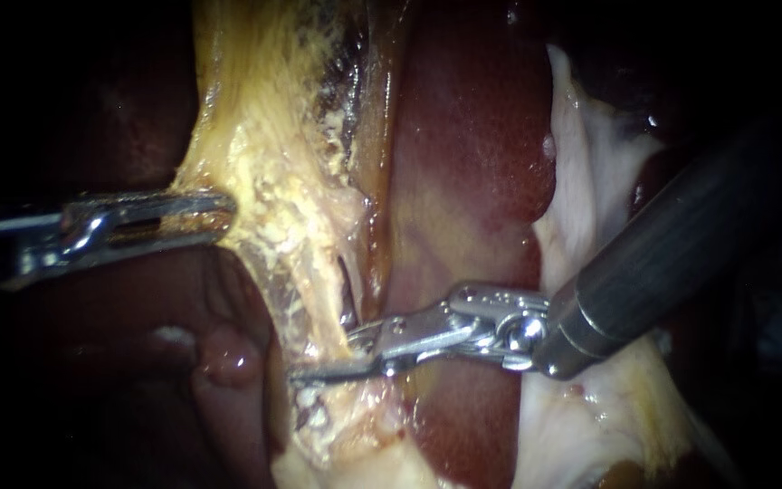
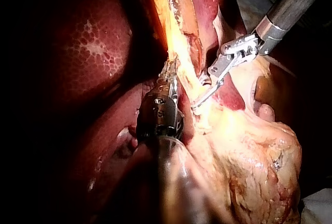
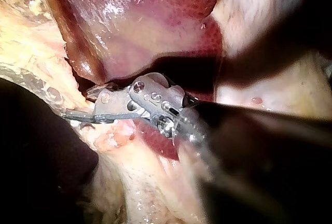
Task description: Going back second clip left tube
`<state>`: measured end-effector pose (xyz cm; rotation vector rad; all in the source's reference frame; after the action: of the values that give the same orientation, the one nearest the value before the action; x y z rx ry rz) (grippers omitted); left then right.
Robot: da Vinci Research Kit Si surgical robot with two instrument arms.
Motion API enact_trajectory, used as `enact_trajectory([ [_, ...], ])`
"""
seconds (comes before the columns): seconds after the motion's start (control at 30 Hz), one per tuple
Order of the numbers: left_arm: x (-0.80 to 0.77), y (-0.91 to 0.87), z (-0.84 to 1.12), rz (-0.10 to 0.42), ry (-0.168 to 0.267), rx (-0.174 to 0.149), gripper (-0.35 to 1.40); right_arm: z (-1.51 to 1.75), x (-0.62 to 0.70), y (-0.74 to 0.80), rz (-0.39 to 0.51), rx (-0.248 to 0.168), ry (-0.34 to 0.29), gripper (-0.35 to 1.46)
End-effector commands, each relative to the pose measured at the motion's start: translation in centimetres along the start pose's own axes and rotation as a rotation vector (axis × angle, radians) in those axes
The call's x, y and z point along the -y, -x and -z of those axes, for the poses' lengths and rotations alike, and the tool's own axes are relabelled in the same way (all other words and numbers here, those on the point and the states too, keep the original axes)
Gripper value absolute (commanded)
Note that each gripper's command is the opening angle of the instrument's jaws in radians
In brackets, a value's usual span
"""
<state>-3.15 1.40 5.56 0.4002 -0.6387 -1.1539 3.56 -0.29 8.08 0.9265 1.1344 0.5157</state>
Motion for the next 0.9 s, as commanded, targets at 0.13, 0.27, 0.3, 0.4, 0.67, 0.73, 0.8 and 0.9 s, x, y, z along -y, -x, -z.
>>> enact_trajectory([
  [0.13, 0.00, 0.00, 0.00, 0.000, 0.000, 0.000, -0.35, 0.00, 0.01, 0.00, 0.000, 0.000, 0.000, -0.35],
  [0.27, 0.00, 0.00, 0.01, 0.000, 0.000, 0.000, -0.35, 0.02, 0.02, 0.00, 0.000, 0.000, -0.002, -0.34],
  [0.3, 0.00, 0.00, 0.01, 0.000, 0.000, 0.000, -0.35, 0.02, 0.02, -0.01, 0.023, 0.001, -0.002, -0.10],
  [0.4, 0.01, 0.00, 0.01, 0.000, 0.000, 0.000, -0.35, 0.01, 0.00, -0.04, 0.093, -0.008, 0.011, 0.37],
  [0.67, 0.01, 0.00, 0.02, 0.000, 0.000, 0.000, -0.35, 0.04, -0.05, -0.08, 0.252, -0.054, 0.051, 0.58],
  [0.73, 0.02, -0.01, 0.02, 0.000, 0.000, 0.000, -0.35, 0.10, -0.04, -0.09, 0.267, -0.059, 0.058, 0.59],
  [0.8, 0.01, -0.01, 0.03, 0.000, 0.000, 0.000, -0.35, 0.16, -0.03, -0.12, 0.282, -0.059, 0.061, 0.59],
  [0.9, 0.01, -0.01, 0.03, 0.000, 0.000, 0.000, -0.35, 0.32, 0.02, -0.19, 0.298, -0.062, 0.067, 0.60],
])
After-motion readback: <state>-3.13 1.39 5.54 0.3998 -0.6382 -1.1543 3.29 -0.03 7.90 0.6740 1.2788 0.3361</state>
